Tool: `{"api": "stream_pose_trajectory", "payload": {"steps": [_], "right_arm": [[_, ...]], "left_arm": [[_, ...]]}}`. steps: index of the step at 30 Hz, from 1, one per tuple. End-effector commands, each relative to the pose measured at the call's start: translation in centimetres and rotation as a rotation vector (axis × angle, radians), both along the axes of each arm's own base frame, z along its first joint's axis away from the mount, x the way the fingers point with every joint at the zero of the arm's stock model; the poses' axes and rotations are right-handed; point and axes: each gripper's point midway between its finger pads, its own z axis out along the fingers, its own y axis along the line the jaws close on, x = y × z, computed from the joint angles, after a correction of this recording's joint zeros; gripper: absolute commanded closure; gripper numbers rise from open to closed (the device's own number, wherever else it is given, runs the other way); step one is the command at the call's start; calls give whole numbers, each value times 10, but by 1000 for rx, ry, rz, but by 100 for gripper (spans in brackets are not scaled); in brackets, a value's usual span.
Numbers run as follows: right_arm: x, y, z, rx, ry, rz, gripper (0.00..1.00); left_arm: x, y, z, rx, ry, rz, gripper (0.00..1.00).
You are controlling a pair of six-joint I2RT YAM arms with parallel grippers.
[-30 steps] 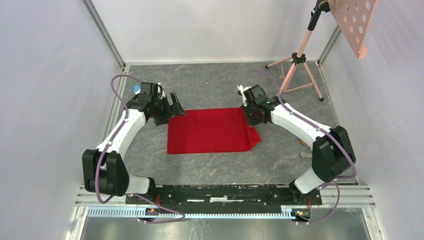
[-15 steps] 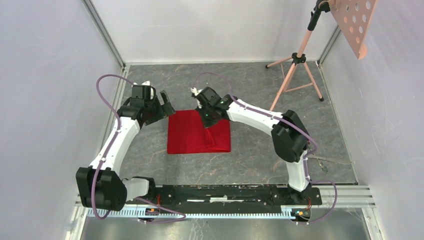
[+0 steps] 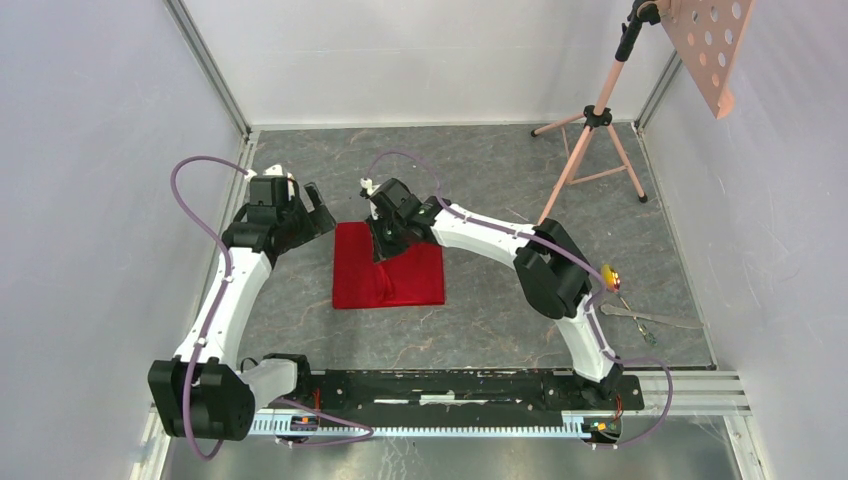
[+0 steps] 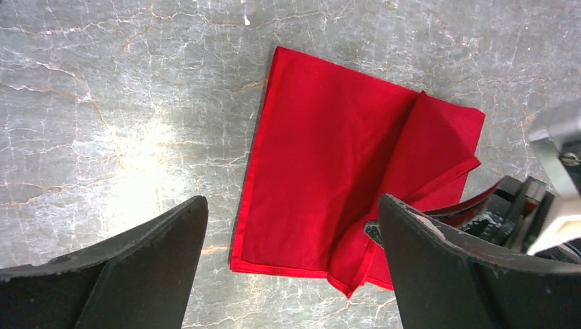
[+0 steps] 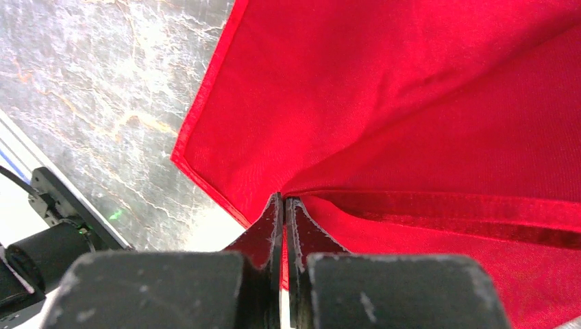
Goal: Fold the napkin into a case and place the utensils inside
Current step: Fold the rectangle-folded napkin at the center of the board.
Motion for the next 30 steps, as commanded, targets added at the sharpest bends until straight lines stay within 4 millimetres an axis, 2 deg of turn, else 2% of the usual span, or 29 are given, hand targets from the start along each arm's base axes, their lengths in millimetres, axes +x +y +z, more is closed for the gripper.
{"api": "stream_pose_trajectory", "payload": {"steps": [1, 16, 30], "right_arm": [[6, 34, 21, 136, 2, 6, 100], [8, 66, 15, 192, 34, 41, 100], [13, 76, -5, 187, 43, 46, 100]], "left_arm": [[5, 7, 11, 26, -59, 18, 0], [5, 6, 12, 18, -62, 12, 0], [5, 6, 12, 12, -63, 10, 0]]}}
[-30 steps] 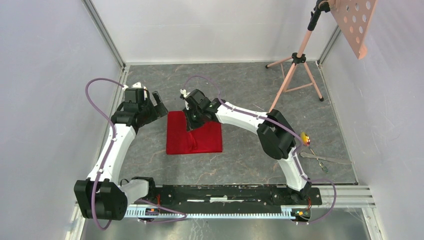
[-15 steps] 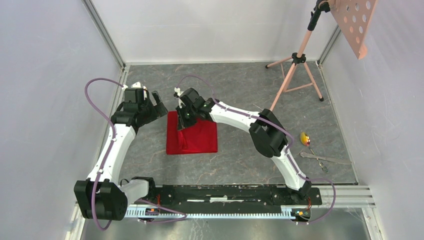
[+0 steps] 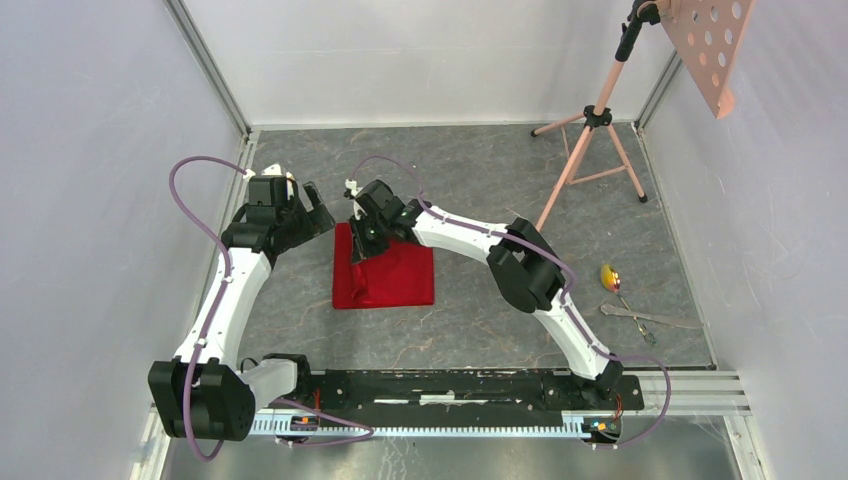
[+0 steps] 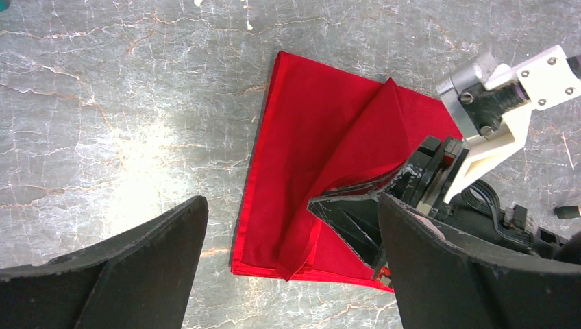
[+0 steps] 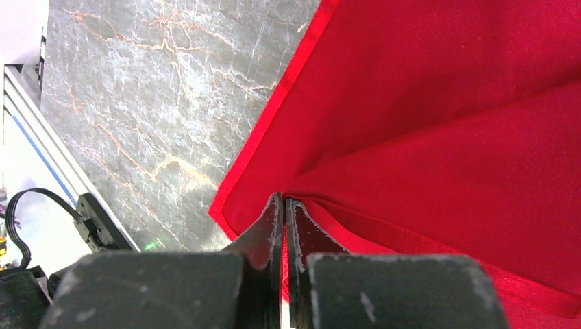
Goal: Fold the napkin into a case and place the utensils inside
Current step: Fold the rectangle-folded napkin at the center of the board.
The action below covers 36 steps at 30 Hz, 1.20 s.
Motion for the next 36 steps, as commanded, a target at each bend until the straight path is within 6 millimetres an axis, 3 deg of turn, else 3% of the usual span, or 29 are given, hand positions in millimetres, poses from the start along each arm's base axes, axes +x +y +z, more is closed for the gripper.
{"api": "stream_pose_trajectory", "payload": {"steps": [1, 12, 17, 22, 26, 30, 36], "right_arm": [[8, 20, 14, 66, -29, 10, 99], [7, 26, 1, 71, -19, 26, 99], [10, 33, -2, 88, -22, 46, 81], [13, 35, 27, 135, -55, 49, 55], [10, 20, 55, 144, -85, 41, 43], [4, -2, 70, 129, -127, 49, 34], [5, -46, 69, 177, -136, -8, 23]], "left_arm": [[4, 2, 7, 6, -44, -4, 0], [4, 2, 8, 3, -46, -6, 0], [4, 3, 7, 2, -43, -4, 0], [4, 4, 6, 4, -43, -1, 0], [4, 4, 7, 3, -45, -2, 0], [4, 4, 7, 2, -49, -2, 0], [4, 3, 4, -2, -46, -10, 0]]}}
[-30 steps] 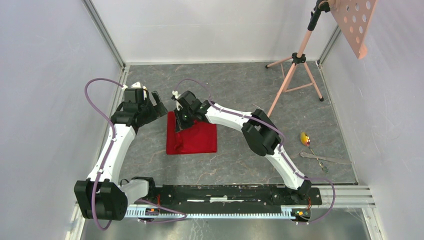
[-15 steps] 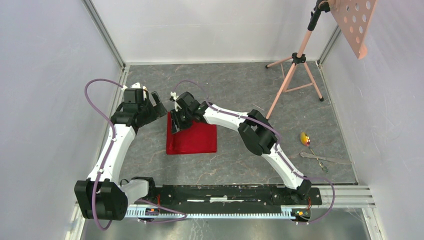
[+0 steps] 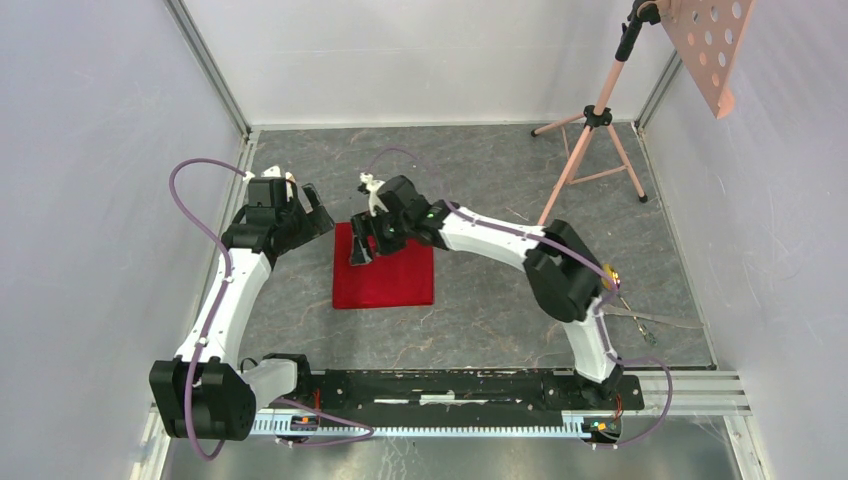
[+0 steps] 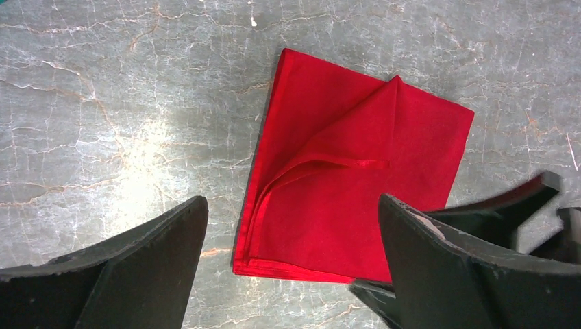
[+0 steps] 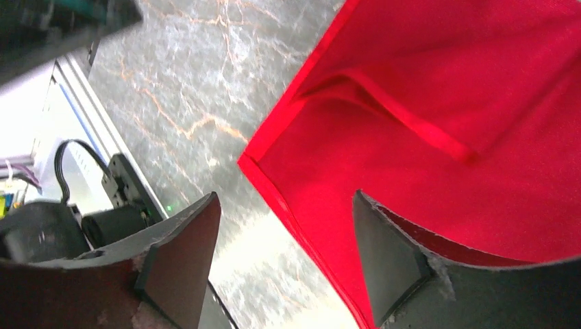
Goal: Fold the napkin into a case and place the utensils inside
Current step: Fold the rectangle-folded napkin at the center of the board, then smooth out the square-folded napkin at the center of the board.
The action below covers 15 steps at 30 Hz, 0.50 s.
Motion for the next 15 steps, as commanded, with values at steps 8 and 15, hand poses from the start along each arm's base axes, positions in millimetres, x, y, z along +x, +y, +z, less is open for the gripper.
{"api": "stream_pose_trajectory", "payload": {"steps": [8, 15], "right_arm": [[41, -38, 10, 217, -31, -75, 18], [60, -30, -14, 258, 20, -91, 16]], "left_arm": [[6, -4, 7, -16, -49, -33, 0], [6, -6, 7, -20, -48, -39, 0]]}}
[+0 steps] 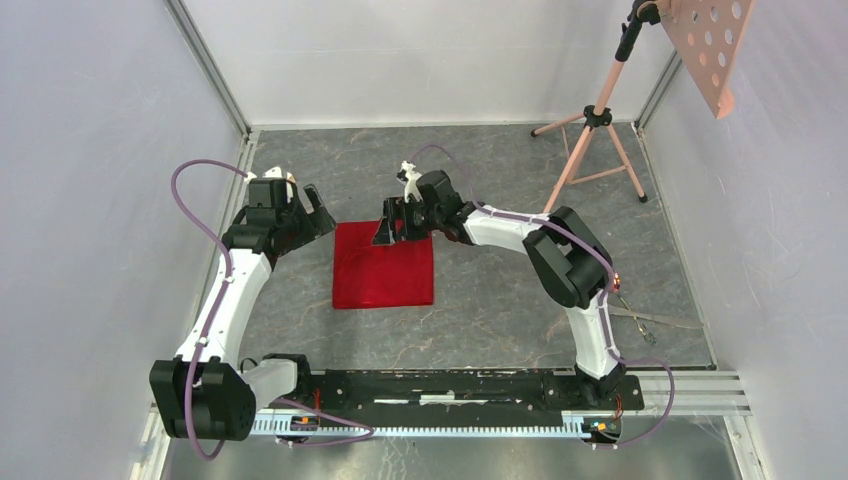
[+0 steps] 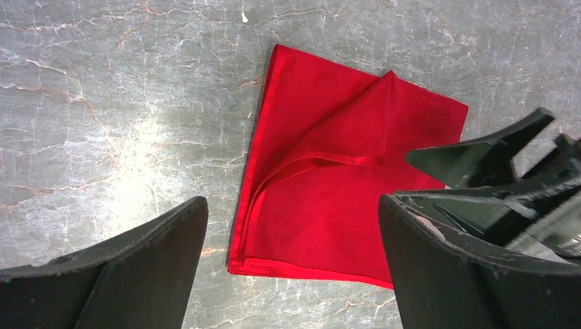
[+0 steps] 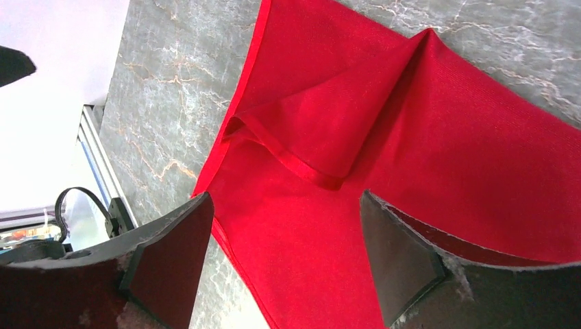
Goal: Fold the napkin into a case and place the utensils inside
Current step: Smooth out the square-folded napkin at the center of the board.
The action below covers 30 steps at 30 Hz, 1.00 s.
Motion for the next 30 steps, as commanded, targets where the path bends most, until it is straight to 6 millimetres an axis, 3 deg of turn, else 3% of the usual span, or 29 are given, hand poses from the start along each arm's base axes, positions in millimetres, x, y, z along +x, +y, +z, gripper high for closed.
{"api": "stream_pose_trajectory", "payload": {"steps": [1, 9, 13, 21, 26, 30], "right_arm": [[9, 24, 2, 98, 3, 35, 17], [12, 50, -4, 164, 36, 52, 25], [11, 75, 9, 240, 20, 61, 28], [28, 124, 29, 356, -26, 29, 24], [31, 125, 41, 357, -37, 22, 22], [25, 110, 55, 308, -57, 35, 17]], "left_arm": [[6, -1, 9, -3, -49, -22, 0], [7, -4, 10, -13, -53, -31, 0], [7, -3, 12, -10, -59, -26, 0], [6, 3, 15, 8, -74, -4, 0], [4, 5, 18, 13, -84, 4, 0], [5, 5, 15, 12, -75, 5, 0]]}}
